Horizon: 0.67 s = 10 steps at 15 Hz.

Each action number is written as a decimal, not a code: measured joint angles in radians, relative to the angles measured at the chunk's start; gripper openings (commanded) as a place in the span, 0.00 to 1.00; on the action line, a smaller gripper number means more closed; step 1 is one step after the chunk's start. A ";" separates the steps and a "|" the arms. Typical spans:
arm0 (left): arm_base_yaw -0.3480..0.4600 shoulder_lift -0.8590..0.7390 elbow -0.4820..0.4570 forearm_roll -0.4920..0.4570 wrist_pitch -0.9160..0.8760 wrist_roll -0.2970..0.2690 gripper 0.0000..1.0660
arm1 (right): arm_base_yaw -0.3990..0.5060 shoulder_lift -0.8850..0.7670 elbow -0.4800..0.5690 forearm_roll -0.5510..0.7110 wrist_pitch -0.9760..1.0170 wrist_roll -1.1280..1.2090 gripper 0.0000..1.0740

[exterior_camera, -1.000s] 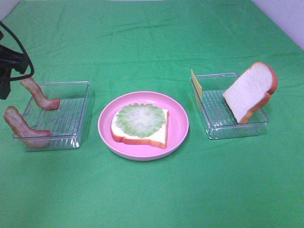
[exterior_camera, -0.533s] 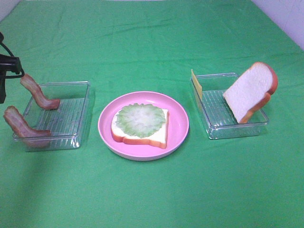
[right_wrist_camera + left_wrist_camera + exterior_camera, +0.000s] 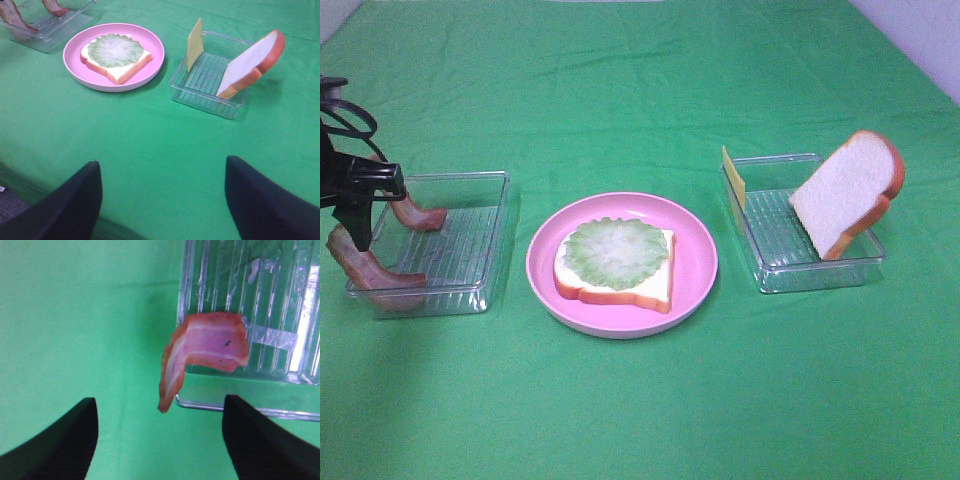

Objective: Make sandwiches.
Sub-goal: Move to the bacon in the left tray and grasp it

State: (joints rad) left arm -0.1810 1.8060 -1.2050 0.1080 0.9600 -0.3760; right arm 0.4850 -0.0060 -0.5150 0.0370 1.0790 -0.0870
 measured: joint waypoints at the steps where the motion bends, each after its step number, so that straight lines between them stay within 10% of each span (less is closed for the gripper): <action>1: 0.000 0.007 0.000 0.000 -0.002 0.001 0.62 | 0.000 0.000 0.000 0.000 0.000 0.000 0.62; 10: 0.000 0.052 0.000 -0.017 -0.074 0.013 0.39 | 0.000 0.000 0.000 0.000 0.000 0.000 0.62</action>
State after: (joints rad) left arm -0.1810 1.8580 -1.2050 0.0910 0.8860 -0.3630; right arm 0.4850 -0.0060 -0.5150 0.0370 1.0790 -0.0870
